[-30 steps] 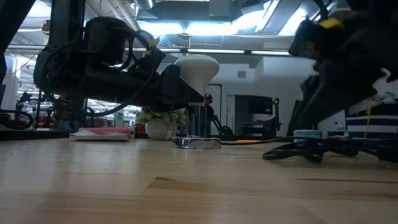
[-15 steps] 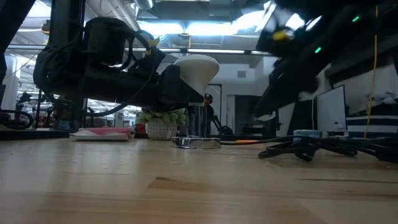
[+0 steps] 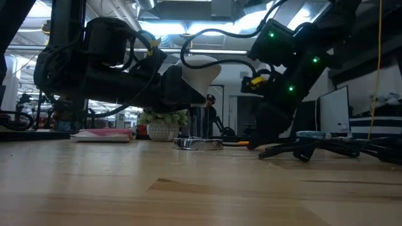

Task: Screw lightbulb
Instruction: Remove the white lightbulb from the silver lamp

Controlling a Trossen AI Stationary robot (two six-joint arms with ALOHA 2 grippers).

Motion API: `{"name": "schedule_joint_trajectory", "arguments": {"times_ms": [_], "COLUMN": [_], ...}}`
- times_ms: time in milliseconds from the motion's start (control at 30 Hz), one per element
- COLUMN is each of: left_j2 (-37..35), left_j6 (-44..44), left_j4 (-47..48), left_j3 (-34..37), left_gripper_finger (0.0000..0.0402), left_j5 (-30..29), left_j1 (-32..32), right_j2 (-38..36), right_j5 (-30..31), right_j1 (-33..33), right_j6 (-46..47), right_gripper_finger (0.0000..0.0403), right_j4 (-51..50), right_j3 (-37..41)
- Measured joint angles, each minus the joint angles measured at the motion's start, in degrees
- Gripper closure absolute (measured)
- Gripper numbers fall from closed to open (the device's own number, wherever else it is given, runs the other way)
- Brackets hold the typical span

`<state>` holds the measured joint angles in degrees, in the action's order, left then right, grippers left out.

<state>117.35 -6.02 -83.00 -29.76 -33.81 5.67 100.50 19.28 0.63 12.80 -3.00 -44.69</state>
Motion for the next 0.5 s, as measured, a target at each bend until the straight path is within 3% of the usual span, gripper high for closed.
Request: {"name": "schedule_joint_trajectory", "arguments": {"times_ms": [200, 400, 500], "left_j2": [0.0, 0.0, 0.0], "left_j6": [0.0, 0.0, 0.0], "left_j4": [0.0, 0.1, 0.1], "left_j3": [0.0, 0.0, 0.0], "left_gripper_finger": [0.0249, 0.0249, 0.0249], "left_j5": [0.0, 0.0, 0.0], "left_j1": [0.0, 0.0, 0.0], "right_j2": [0.4, 0.5, 0.5], "right_j5": [-5.8, -6.2, -6.2], "right_j1": [0.3, 3.3, 5.3], "right_j6": [1.6, 3.7, 4.0], "right_gripper_finger": [0.0286, 0.0379, 0.0393], "right_j4": [0.3, 0.3, 0.4], "right_j3": [0.0, 0.0, 0.1]}}
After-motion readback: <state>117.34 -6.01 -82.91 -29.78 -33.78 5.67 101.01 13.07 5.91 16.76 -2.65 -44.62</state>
